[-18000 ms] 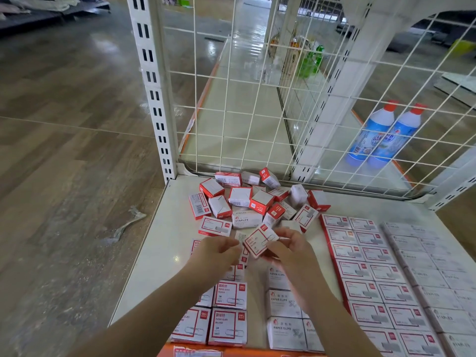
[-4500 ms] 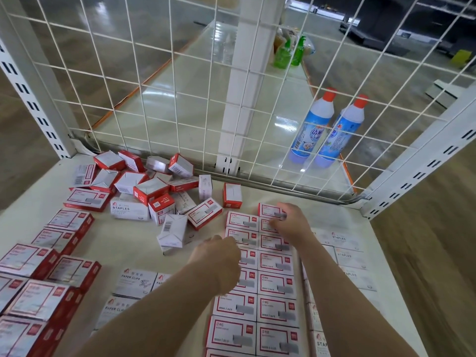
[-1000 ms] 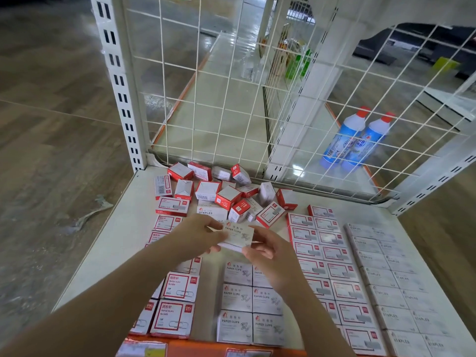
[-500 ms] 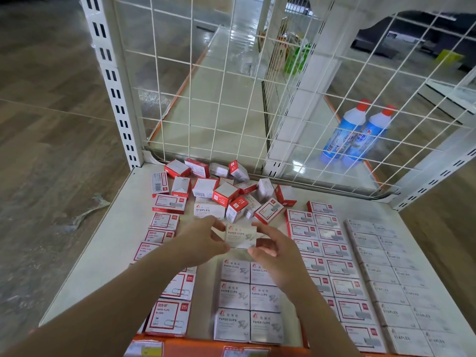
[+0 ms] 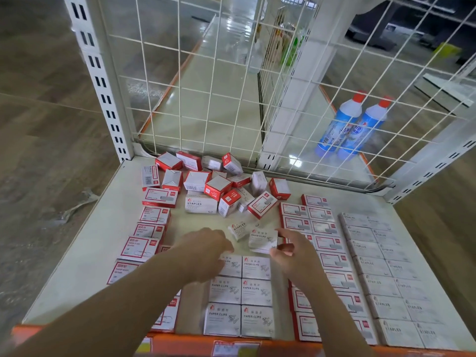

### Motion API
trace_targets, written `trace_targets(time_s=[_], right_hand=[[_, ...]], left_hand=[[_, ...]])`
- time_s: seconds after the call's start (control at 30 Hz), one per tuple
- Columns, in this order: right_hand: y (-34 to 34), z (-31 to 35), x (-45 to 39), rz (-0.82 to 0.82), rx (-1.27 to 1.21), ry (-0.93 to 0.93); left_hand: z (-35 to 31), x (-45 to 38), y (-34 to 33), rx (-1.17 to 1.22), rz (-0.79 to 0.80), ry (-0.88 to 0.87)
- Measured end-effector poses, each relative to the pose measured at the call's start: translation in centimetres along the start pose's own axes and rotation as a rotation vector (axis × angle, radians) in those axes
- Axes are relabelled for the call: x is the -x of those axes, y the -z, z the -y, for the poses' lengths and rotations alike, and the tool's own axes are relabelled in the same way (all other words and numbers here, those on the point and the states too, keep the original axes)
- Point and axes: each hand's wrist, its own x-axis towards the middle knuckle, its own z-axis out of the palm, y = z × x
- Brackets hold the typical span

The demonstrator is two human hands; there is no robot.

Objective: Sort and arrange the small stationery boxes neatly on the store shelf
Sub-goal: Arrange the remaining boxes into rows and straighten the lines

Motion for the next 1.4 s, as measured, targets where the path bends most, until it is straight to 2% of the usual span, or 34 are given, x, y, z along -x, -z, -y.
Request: trace_targets(time_s=[0.3,0.83,1.17,1.4], right_hand=[[-0.6,-0.1,-0.2,0.096,-0.029,-0.015],[-1.1,-0.4,-0.4,0.125,0.070,0.016],[-1.1,-0.4,0.0,0.011,-0.005,-0.123],[-1.2,0.1,0.2,-0.022,0.033,-0.117]], left_hand=[[-1.3,-1.1,-1.2,-0.231,0.037,-0.120],[-1.8,-1.2,-1.2,-0.200,-0.009,-0.151],[-1.5,-1.6,-1.8,-0.177,-0.008,-0.097],[-1.4,-1.6,-1.7,-0.205,0.010,-0.101]])
